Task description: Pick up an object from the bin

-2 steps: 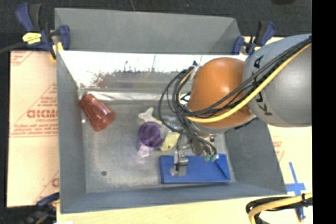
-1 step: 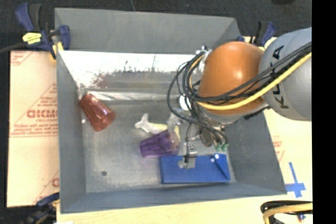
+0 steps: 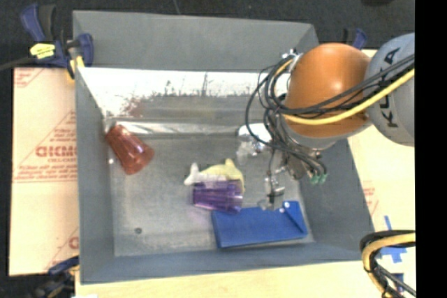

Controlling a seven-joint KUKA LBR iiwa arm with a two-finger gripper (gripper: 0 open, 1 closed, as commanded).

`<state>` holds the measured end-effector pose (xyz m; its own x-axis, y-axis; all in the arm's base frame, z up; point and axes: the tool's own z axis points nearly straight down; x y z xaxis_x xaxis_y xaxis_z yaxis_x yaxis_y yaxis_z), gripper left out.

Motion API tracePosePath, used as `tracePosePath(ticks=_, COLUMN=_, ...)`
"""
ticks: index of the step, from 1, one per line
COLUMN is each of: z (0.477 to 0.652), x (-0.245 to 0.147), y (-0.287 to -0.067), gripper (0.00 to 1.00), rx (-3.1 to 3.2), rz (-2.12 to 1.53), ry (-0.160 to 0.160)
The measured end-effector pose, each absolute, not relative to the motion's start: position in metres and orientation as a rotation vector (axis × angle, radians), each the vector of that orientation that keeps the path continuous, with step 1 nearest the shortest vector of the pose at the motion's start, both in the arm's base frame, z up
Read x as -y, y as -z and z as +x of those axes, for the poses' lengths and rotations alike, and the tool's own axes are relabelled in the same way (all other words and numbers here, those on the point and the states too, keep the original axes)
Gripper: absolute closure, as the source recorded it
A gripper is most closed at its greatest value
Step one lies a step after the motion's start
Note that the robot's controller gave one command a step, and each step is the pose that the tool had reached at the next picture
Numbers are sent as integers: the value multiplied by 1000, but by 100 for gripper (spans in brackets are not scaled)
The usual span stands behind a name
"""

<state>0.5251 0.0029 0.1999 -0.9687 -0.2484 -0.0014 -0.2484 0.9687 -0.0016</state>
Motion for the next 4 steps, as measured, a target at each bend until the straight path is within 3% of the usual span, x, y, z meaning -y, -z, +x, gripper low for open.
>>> tracePosePath(ticks=1, z=516, x=-23, y=-178, gripper=0, rx=-3086, rz=-557, ry=4)
tracePosePath(ticks=2, z=515, x=-50, y=-142, gripper=0, rx=-3133, rz=-110, ry=1)
tracePosePath(ticks=3, z=525, x=-50, y=-209, gripper=0, rx=-3127, rz=-235, ry=-1)
tracePosePath(ticks=4, z=533, x=-45, y=-159, gripper=0, rx=-3117, rz=-307, ry=1)
